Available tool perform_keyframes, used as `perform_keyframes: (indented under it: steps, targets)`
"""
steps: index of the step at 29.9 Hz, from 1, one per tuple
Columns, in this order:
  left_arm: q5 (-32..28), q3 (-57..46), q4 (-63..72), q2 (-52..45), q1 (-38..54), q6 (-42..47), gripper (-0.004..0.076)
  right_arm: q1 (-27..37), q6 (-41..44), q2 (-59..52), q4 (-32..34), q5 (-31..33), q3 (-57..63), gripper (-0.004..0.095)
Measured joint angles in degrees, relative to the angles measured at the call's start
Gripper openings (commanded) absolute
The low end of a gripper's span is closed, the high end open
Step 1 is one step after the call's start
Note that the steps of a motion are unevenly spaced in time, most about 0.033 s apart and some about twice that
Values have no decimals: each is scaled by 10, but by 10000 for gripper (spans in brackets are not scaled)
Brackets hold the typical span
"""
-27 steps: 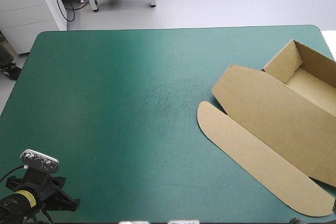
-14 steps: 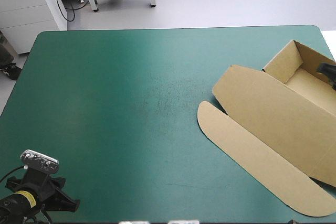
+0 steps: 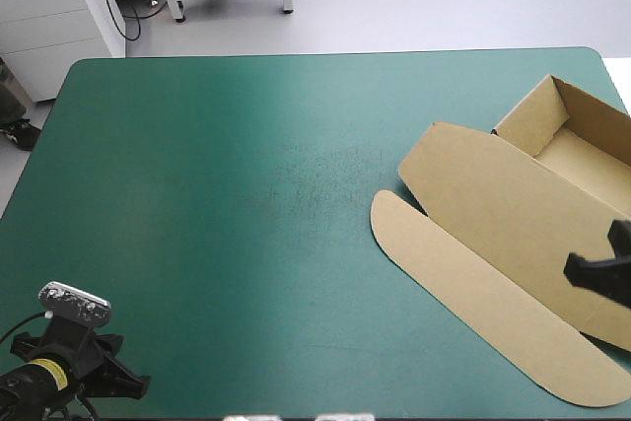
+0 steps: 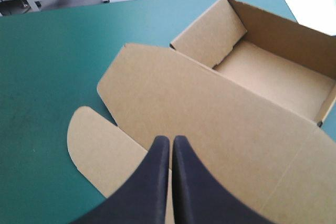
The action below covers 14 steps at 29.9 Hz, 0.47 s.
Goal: Fold the box
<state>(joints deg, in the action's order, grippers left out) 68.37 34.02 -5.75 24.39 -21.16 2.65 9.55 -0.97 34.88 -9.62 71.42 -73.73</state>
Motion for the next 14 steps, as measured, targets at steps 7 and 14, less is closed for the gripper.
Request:
perform_keyframes:
  steps: [7, 14]
  targets:
    - [0, 0, 0, 0, 0, 11, -8, -4, -30, -108, -5, 0, 166, -15]
    - [0, 0, 0, 0, 0, 13, -8, -21, -70, -177, -21, 0, 289, -15]
